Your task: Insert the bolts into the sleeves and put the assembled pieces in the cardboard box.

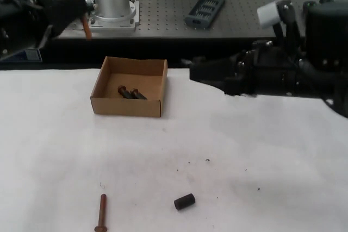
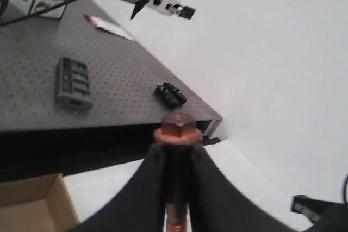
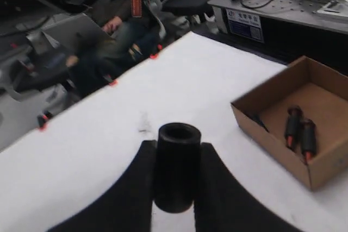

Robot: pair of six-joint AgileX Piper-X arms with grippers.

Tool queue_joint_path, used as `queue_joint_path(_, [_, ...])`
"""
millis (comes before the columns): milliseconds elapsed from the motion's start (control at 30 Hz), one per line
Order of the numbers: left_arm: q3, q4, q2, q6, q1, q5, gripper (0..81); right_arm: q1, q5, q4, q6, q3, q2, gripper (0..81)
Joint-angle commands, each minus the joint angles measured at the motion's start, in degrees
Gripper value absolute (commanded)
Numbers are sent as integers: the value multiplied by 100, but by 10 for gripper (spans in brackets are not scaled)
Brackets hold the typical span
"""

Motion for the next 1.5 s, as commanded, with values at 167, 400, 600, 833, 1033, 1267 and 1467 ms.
queue_joint_path(167, [-32,-859,266,-165,-367,431,6,42,-1312,-1862,1025,-28,1015,51])
queue_joint_path(400, [-32,-1289,497,-311,-814,710,6,114,-1723,-1895,1026,-28,1095,51])
queue_joint_path(600, [-32,-1265,513,-306,-1025,1007,6,200,-1956,-1796,1026,-28,1095,51])
queue_joint_path(833, [-32,-1002,529,-229,-1043,1396,6,306,-1976,-1353,794,-28,1095,51])
queue_joint_path(1033, [-32,-503,529,-39,-1168,1476,6,314,-1993,-1250,730,-28,1095,51])
queue_joint_path(1267, [-32,-415,529,15,-1493,1570,6,394,-1993,-1252,730,-28,1110,51])
queue_joint_path(1467, [-32,-410,529,41,-1562,1424,6,412,-1993,-1252,730,-28,1122,51])
